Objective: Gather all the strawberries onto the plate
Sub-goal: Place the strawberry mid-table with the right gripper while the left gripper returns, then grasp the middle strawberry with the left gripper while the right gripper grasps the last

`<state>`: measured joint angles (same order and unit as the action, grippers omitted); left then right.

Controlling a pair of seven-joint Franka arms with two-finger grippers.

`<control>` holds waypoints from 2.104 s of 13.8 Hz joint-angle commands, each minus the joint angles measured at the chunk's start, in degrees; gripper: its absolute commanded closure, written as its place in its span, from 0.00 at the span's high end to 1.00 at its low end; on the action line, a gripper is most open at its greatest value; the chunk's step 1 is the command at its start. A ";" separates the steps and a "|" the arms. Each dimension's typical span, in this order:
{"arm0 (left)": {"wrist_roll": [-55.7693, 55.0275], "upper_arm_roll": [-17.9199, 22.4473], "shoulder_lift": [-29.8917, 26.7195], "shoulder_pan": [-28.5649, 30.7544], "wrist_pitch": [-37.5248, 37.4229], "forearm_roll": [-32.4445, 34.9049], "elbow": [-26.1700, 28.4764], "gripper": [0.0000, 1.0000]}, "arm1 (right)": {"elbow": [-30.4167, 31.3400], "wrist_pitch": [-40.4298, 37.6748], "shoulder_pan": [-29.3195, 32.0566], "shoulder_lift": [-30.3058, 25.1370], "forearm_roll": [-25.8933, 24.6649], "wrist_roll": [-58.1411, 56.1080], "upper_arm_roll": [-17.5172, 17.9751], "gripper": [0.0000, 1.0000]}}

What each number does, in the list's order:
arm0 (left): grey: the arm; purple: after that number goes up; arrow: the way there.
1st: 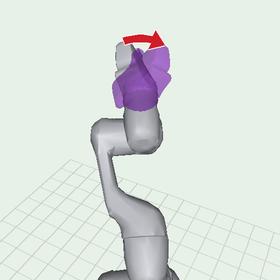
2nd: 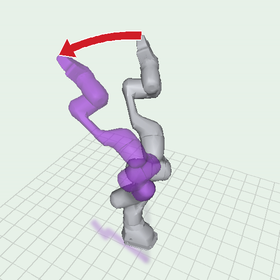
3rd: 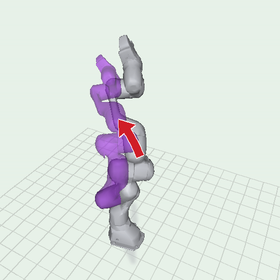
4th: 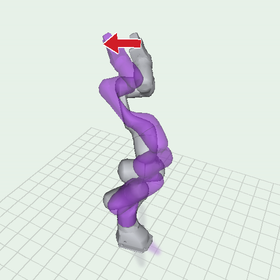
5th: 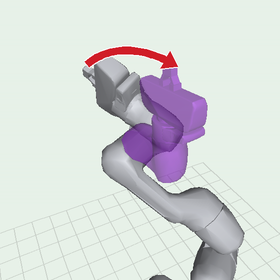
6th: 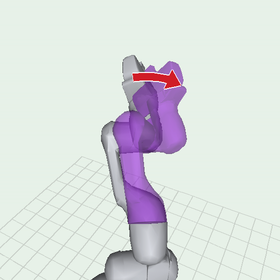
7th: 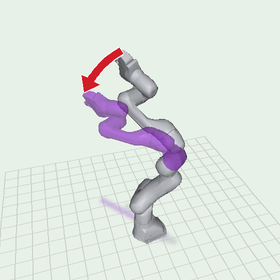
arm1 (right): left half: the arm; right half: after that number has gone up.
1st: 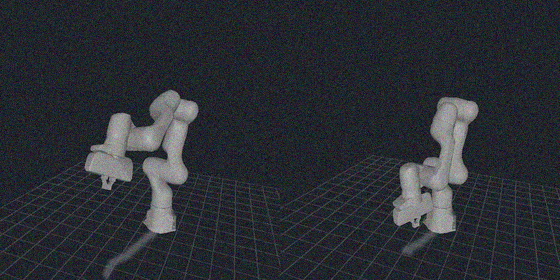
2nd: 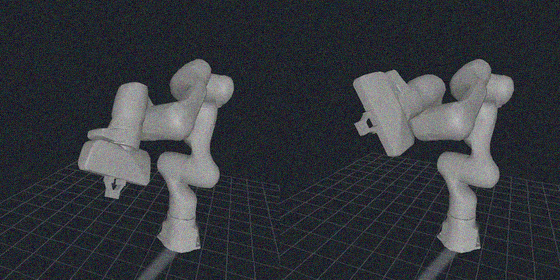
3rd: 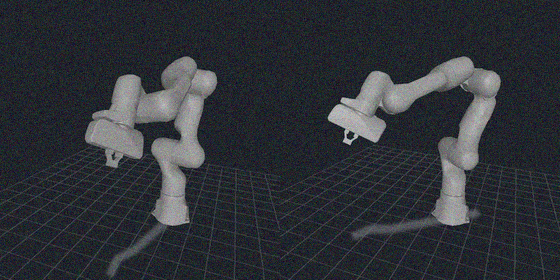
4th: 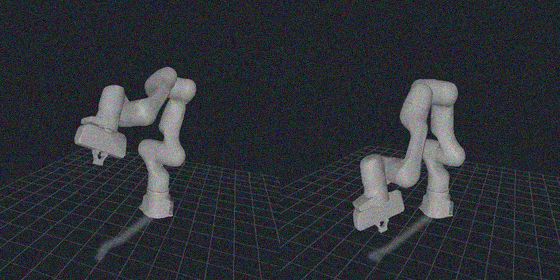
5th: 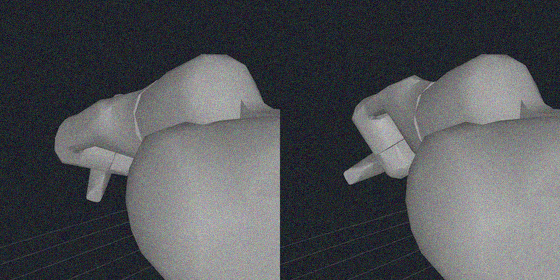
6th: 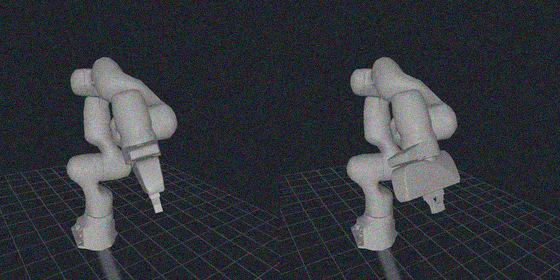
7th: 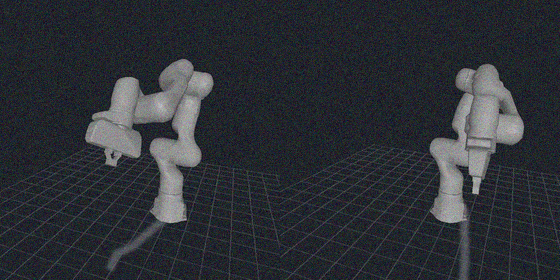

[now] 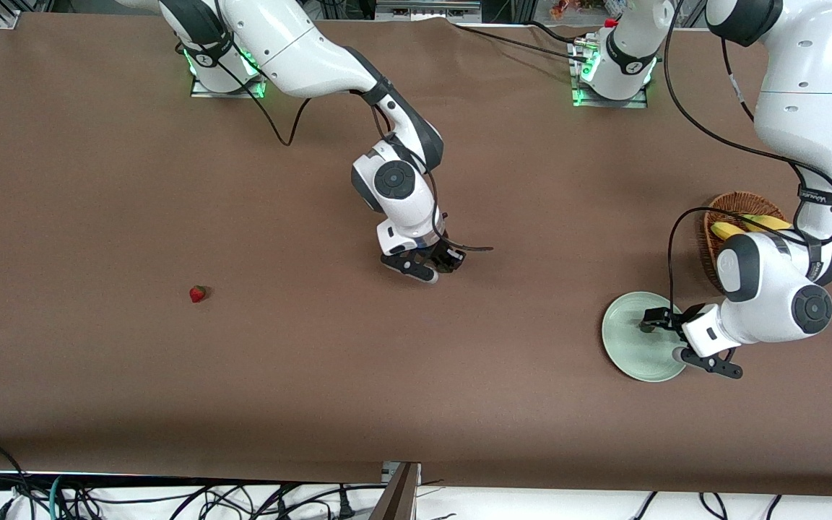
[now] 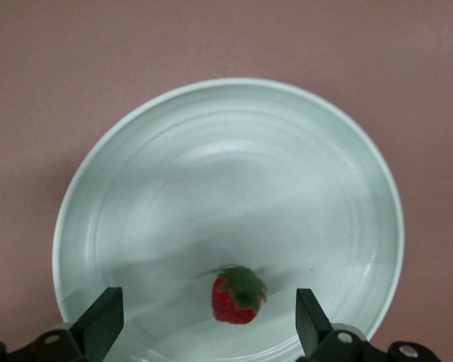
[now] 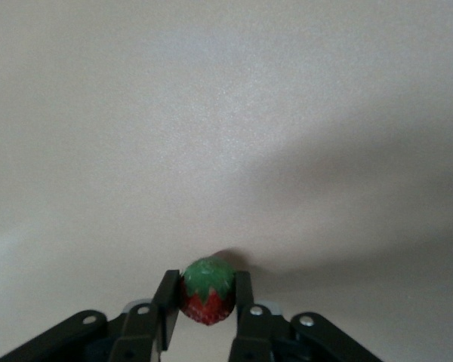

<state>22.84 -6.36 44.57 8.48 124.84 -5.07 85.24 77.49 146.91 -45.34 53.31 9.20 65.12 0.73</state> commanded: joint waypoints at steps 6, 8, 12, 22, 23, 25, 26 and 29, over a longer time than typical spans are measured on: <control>-17.88 -4.36 -2.12 -6.18 -3.02 -1.26 -2.54 1.00 | -9.10 -14.42 3.67 -2.85 0.11 -9.26 -1.96 1.00; -23.26 -4.71 -2.21 -9.61 -3.81 -1.35 -2.63 1.00 | -8.76 -19.54 7.44 -5.48 0.55 -19.01 -1.88 1.00; -36.25 -9.97 -1.95 -11.99 -3.64 -4.16 -0.79 1.00 | -8.14 -32.45 15.61 -9.97 0.47 -34.59 -2.40 1.00; -60.36 -9.72 -0.28 -27.02 6.21 -2.58 3.35 1.00 | 2.92 -40.83 21.43 -13.41 0.64 -63.43 -19.01 1.00; -60.37 -9.72 -0.19 -27.29 6.47 -2.32 4.05 1.00 | 3.63 -40.66 21.96 -13.41 0.64 -63.62 -19.54 1.00; -60.45 -9.46 -0.19 -29.04 9.71 -2.31 6.24 1.00 | 5.12 -40.04 22.75 -13.41 0.64 -63.71 -19.72 1.00; -60.54 -9.29 -0.19 -29.31 10.07 -1.79 6.51 1.00 | 6.44 -38.65 23.10 -13.41 0.55 -63.71 -19.72 1.00; -62.47 -9.20 -0.10 -30.53 10.16 -1.52 6.51 1.00 | 11.18 -33.64 23.11 -13.76 0.55 -64.32 -19.98 1.00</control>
<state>-37.58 -16.40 45.03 -20.42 134.23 -7.81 91.18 83.53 110.16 -22.13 42.08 9.17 2.27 -19.20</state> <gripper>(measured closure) 0.000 0.000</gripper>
